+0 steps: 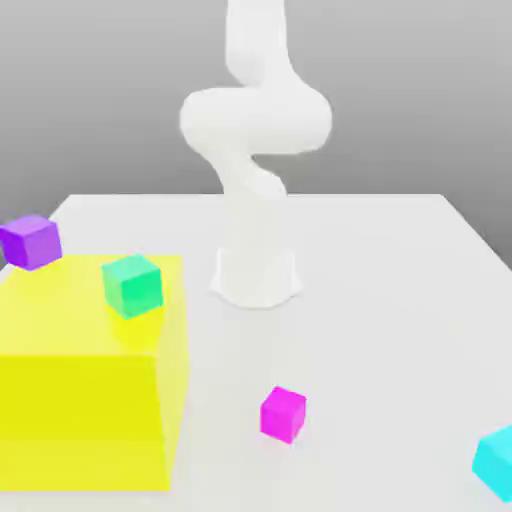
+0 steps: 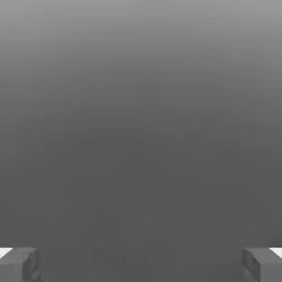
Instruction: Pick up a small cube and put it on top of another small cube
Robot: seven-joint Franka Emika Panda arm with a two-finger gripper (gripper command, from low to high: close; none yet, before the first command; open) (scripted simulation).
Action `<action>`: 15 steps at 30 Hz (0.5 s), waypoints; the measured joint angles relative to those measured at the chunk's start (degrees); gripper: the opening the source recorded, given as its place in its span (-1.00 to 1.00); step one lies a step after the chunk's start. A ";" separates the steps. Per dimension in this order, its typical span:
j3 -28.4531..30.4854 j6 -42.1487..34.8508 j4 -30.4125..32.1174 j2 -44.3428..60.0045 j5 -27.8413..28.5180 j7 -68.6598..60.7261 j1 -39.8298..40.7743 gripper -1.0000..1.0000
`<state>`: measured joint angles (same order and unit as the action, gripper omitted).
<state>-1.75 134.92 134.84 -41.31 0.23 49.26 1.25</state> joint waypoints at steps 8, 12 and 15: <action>-5.77 11.63 10.95 17.13 1.37 13.10 3.87 0.00; -8.08 17.54 16.48 25.90 2.18 19.83 5.32 0.00; -9.23 21.89 20.55 32.30 2.63 24.66 5.85 0.00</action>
<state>-10.98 156.80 155.39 -9.01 2.86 73.92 7.10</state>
